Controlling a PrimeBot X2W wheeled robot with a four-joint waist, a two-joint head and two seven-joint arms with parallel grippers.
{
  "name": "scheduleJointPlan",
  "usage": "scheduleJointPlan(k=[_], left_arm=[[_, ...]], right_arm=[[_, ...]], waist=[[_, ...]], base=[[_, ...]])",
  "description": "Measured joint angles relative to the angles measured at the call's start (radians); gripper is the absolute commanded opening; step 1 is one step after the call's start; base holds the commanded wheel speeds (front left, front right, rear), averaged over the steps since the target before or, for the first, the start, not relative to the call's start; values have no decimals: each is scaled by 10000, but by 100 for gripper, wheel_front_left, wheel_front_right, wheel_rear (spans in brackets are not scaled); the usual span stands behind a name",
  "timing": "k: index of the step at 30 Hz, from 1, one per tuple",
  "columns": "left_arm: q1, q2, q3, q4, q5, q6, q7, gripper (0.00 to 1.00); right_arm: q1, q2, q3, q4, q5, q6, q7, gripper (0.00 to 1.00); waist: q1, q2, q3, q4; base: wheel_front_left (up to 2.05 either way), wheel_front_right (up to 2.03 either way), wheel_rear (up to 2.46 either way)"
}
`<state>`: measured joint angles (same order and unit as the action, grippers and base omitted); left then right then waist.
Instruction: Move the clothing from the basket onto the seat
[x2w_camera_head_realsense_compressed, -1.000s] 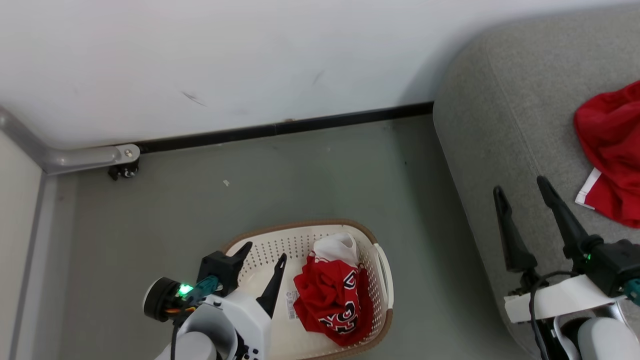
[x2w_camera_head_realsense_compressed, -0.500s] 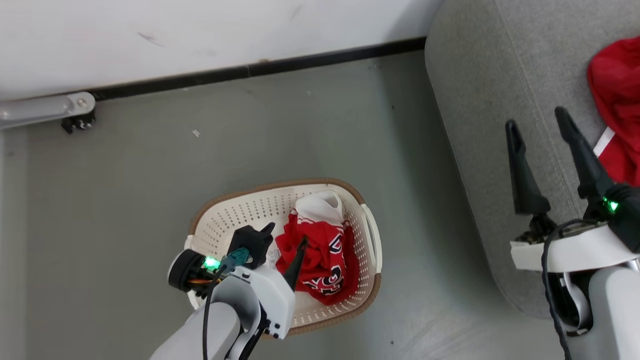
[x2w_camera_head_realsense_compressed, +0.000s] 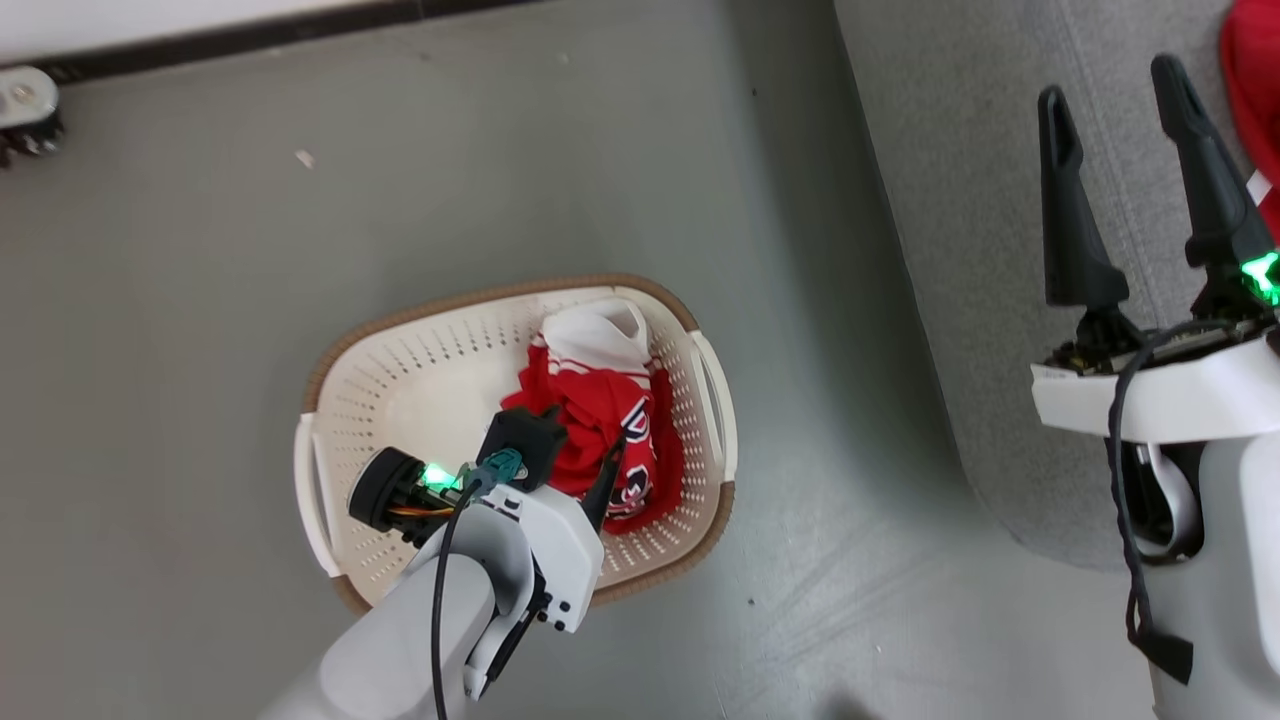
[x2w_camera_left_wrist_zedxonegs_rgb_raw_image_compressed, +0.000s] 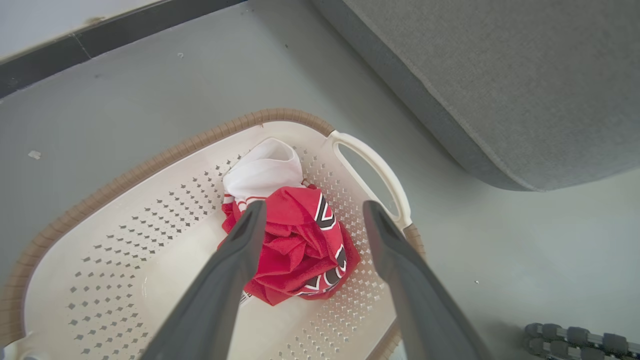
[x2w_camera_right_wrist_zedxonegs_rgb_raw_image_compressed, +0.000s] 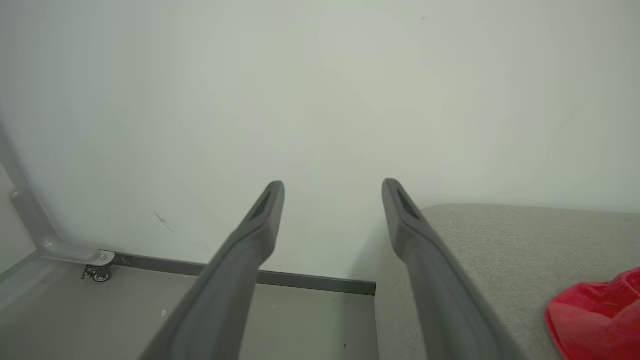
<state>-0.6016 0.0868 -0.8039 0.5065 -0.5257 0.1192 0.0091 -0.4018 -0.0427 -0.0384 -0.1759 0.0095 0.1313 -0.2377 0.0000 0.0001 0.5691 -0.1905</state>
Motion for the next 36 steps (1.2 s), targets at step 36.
scheduleJointPlan(k=[36], left_arm=[[-1671, -176, 305, 2167, -8, -132, -297, 100]], right_arm=[[-3005, -10, 169, 984, 943, 2, -134, 100]], waist=[[0, 0, 3096, -1335]], base=[[0, 0, 0]])
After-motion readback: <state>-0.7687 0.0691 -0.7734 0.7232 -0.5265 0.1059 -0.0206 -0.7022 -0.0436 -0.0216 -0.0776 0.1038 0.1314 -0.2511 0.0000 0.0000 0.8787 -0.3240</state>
